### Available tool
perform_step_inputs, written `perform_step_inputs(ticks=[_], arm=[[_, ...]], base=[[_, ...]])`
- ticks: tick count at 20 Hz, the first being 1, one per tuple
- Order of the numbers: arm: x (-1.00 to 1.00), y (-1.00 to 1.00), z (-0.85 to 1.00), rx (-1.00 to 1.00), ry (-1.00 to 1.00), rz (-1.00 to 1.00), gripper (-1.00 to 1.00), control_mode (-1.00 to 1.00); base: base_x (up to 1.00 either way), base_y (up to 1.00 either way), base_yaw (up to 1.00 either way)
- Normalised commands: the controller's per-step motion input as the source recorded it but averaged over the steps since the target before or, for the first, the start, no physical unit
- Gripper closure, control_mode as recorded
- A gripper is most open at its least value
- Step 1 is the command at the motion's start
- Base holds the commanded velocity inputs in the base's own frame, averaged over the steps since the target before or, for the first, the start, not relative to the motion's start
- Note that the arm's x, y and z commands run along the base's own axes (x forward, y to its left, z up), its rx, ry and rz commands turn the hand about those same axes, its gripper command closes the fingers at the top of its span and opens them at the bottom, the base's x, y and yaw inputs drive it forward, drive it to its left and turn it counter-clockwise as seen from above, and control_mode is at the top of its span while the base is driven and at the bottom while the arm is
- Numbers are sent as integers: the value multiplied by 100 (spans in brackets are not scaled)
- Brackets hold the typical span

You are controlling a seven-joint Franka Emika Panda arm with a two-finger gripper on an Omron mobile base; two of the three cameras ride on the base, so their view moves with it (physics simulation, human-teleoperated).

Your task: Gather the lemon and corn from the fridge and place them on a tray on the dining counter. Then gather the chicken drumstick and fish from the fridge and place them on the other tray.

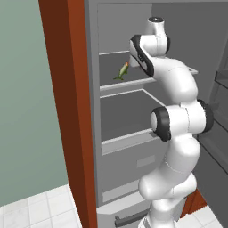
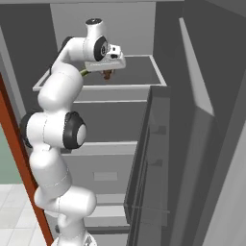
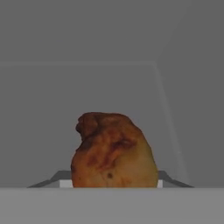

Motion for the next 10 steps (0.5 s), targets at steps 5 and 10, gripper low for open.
perform_step_inputs(ticks=[5, 10], arm=[[-96, -18, 24, 5, -14, 0, 100, -100], [-100, -5, 8, 3, -12, 0, 100, -100]], base=[[0, 0, 0], [0, 0, 0]])
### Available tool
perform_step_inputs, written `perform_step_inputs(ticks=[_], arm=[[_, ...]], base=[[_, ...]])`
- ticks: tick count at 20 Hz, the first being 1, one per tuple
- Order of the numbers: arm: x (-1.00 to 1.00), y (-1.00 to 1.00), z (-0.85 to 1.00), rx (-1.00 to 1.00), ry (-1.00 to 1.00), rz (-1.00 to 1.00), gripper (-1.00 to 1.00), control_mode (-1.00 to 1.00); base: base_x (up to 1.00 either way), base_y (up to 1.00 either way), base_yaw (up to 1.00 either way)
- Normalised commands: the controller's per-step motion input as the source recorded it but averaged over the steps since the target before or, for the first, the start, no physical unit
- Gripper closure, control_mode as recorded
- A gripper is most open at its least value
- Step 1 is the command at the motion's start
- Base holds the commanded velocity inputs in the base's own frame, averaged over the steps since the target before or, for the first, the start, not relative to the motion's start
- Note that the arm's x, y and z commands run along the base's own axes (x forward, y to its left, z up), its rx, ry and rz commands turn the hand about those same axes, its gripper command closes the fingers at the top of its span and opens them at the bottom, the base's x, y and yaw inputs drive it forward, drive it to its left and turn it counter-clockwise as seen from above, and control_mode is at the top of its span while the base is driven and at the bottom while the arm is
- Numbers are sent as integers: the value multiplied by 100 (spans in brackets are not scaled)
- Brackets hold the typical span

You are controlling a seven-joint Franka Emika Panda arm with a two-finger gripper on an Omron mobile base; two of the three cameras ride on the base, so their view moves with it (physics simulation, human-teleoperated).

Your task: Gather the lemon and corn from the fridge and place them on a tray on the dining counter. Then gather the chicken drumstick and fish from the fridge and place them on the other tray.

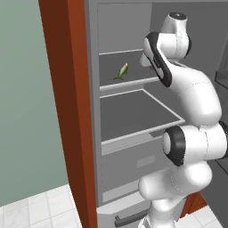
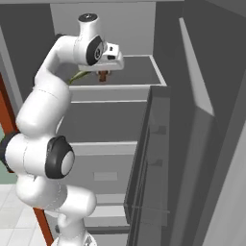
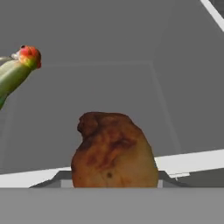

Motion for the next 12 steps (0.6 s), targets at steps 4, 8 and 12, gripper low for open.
perform_step_inputs(ticks=[4, 8, 12], arm=[[-100, 0, 12, 3, -9, -1, 100, -100], [-100, 0, 14, 4, -9, -1, 100, -100], [-100, 0, 8, 2, -6, 0, 100, -100]], base=[[0, 0, 0], [0, 0, 0], [0, 0, 0]])
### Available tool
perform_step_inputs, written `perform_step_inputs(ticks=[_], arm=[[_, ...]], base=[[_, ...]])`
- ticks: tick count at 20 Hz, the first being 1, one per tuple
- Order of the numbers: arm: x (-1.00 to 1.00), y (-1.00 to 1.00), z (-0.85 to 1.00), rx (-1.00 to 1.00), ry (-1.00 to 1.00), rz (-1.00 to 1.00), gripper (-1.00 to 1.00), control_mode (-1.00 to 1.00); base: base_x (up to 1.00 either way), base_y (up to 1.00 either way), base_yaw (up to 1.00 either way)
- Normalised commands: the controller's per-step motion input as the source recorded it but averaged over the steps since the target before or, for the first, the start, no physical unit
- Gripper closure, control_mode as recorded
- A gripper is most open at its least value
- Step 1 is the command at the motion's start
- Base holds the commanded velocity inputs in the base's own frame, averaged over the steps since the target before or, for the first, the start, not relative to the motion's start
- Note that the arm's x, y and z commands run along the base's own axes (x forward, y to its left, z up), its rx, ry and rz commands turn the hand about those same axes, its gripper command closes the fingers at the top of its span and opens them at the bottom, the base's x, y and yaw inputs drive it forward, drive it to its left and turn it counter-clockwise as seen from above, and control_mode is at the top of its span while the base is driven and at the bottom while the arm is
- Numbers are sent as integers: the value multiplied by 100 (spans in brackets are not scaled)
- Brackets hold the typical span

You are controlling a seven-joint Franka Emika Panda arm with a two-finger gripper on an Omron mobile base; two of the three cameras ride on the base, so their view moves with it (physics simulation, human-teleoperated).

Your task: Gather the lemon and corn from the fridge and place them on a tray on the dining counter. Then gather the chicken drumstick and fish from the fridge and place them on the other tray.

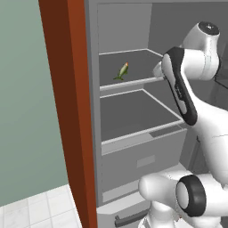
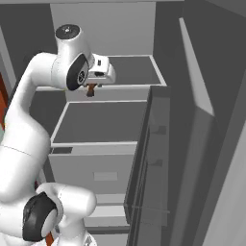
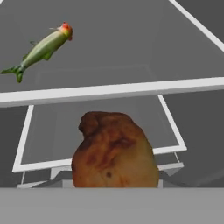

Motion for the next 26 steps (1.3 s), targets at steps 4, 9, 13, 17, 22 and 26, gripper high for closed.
perform_step_inputs(ticks=[4, 9, 13, 17, 22, 26], arm=[[-89, 2, 0, 0, -1, 0, 100, -100], [-84, 11, -8, -3, -1, 0, 100, -100], [-80, 13, -11, -3, 0, 0, 100, -100], [-36, 17, -5, -2, 1, 0, 100, -100], [-14, 0, 0, 0, 0, 0, 100, -100], [-27, 10, -1, 0, -2, 1, 100, 100]], base=[[0, 0, 0], [0, 0, 0], [0, 0, 0], [0, 0, 0], [0, 0, 0], [-29, 17, 1]])
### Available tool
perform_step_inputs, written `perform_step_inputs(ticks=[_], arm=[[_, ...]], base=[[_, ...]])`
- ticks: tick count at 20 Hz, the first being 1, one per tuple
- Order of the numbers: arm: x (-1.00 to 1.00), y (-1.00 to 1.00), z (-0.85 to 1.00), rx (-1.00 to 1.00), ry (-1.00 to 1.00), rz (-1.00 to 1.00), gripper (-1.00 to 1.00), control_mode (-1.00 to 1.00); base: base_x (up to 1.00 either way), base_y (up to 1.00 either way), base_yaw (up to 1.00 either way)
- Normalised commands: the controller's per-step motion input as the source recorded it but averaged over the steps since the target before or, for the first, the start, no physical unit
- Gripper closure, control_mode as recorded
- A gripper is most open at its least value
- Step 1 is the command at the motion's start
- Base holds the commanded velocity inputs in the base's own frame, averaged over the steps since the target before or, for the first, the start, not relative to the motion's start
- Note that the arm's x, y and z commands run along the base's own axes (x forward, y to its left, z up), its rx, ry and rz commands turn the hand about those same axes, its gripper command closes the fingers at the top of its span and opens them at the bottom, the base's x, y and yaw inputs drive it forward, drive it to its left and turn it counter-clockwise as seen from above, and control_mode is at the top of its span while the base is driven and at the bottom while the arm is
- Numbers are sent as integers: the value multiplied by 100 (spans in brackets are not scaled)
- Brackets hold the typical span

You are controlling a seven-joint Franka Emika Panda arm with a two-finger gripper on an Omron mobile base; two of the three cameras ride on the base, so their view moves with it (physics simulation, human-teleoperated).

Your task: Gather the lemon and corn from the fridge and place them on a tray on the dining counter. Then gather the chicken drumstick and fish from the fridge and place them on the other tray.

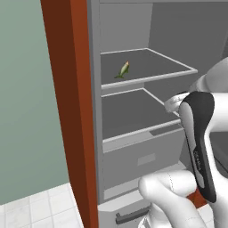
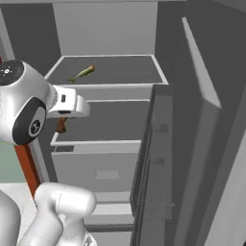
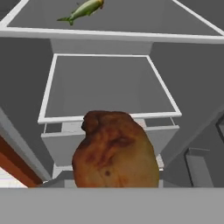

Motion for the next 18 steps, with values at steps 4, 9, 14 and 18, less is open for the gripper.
perform_step_inputs(ticks=[4, 9, 14, 18], arm=[[0, 0, 0, 0, 0, 0, 100, 100], [0, 0, 0, 0, 0, 0, 100, 100], [0, 0, 0, 0, 0, 0, 100, 100], [0, 0, 0, 0, 0, 0, 100, 100]], base=[[-38, 59, 1], [-21, 74, 0], [-33, 51, -7], [-39, 41, -25]])
